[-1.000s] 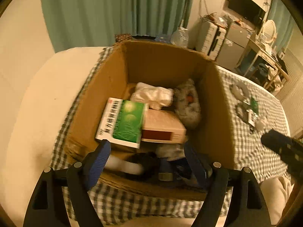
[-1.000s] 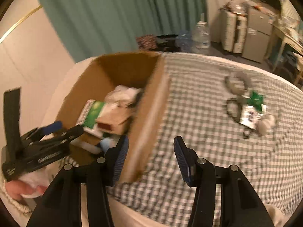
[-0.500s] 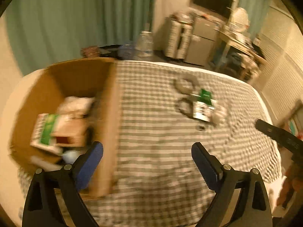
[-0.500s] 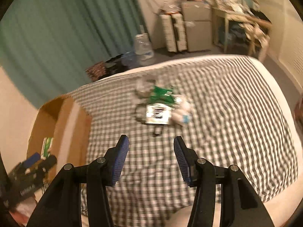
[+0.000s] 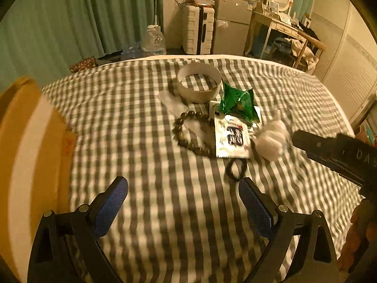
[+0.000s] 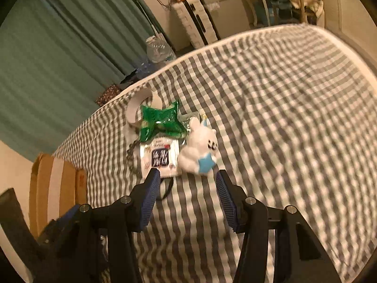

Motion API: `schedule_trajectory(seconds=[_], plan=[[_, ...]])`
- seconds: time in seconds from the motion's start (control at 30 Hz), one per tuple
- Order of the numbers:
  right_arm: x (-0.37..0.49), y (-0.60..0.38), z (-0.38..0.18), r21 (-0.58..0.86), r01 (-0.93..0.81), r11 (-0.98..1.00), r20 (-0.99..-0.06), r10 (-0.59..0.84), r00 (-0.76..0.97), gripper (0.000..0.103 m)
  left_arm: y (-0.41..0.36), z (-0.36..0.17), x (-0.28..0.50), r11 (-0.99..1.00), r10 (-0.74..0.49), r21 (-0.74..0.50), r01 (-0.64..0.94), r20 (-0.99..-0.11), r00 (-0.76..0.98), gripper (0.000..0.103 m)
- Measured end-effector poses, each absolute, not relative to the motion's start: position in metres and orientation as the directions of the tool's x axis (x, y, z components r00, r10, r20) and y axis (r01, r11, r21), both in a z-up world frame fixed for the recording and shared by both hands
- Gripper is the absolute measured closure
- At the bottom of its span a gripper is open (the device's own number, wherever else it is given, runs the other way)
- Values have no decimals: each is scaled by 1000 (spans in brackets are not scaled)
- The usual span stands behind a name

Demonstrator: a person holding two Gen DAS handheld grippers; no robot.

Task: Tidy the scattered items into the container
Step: 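Grasp the white snack packet with the left gripper while the right grasps the bear figurine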

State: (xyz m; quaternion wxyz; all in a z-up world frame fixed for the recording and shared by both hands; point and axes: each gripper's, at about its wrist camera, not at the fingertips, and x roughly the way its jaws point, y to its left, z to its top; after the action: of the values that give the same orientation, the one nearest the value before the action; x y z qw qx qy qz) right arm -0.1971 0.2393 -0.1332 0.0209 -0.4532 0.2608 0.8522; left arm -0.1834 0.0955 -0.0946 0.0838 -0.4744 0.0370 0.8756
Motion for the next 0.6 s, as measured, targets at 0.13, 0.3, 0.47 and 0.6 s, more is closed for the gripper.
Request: schedule_trajectory(seconds=[0.13, 0.3, 0.47, 0.6], plan=[[-236, 250, -157, 427, -321, -845, -804, -192, -563, 53, 110, -111, -209, -981, 127, -27, -192, -836, -533, 5], [-261, 255, -189, 452, -339, -825, -831, -251, -496, 53, 134, -129, -224, -970, 126, 6, -243, -842, -524, 5], [-247, 272, -180, 438, -348, -829, -813, -199, -547, 59, 153, -134, -229, -965, 125, 18, -260, -842, -525, 5], [-230, 291, -159, 369, -382, -847, -807, -89, -583, 59, 171, -133, -233, -964, 119, 40, -263, -819, -561, 6]])
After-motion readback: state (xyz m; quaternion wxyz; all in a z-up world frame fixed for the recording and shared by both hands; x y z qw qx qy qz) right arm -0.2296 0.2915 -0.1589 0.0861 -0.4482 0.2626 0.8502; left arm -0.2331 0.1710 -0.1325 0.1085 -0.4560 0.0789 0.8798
